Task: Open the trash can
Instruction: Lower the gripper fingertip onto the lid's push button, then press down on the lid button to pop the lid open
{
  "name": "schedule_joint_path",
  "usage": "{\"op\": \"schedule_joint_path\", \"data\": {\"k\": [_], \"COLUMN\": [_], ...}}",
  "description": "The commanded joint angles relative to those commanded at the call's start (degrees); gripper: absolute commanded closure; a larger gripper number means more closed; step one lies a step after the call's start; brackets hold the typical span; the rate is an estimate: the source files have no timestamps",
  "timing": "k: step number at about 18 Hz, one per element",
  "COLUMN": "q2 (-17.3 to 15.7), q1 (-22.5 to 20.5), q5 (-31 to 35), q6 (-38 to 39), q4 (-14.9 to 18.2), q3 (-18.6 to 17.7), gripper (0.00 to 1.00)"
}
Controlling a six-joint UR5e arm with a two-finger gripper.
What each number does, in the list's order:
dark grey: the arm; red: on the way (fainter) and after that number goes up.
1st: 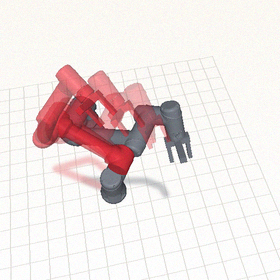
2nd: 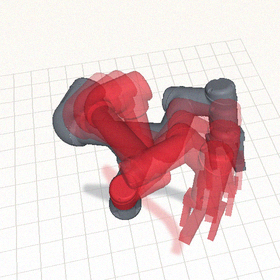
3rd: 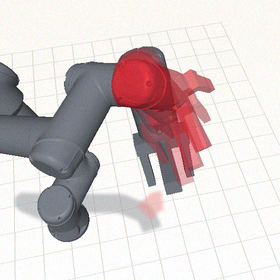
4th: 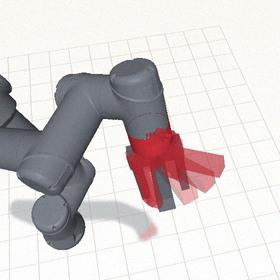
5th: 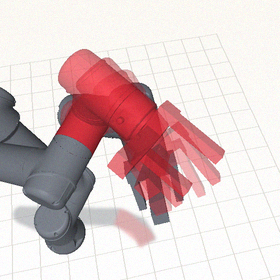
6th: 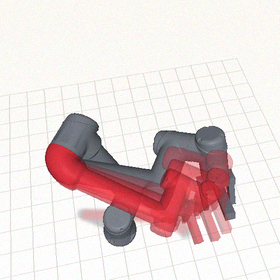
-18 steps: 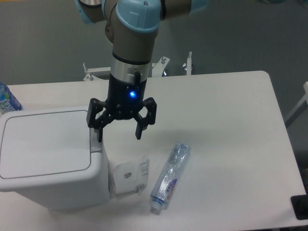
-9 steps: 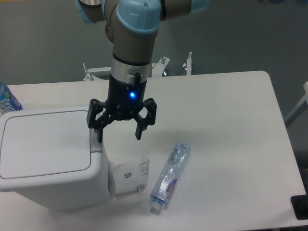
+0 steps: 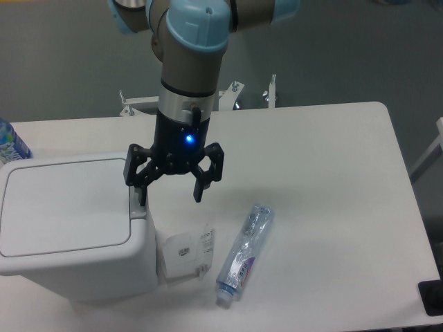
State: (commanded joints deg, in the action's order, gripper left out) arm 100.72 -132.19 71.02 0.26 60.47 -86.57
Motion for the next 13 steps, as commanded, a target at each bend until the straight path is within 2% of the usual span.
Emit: {"op": "schedule_joint_path", "data": {"k": [13], "q2": [0.2], "q1": [0.6], "q5": [0.2], "q6": [0.0], "q4": [-0.1], "q3": [-0.3], "gripper": [0.0]}}
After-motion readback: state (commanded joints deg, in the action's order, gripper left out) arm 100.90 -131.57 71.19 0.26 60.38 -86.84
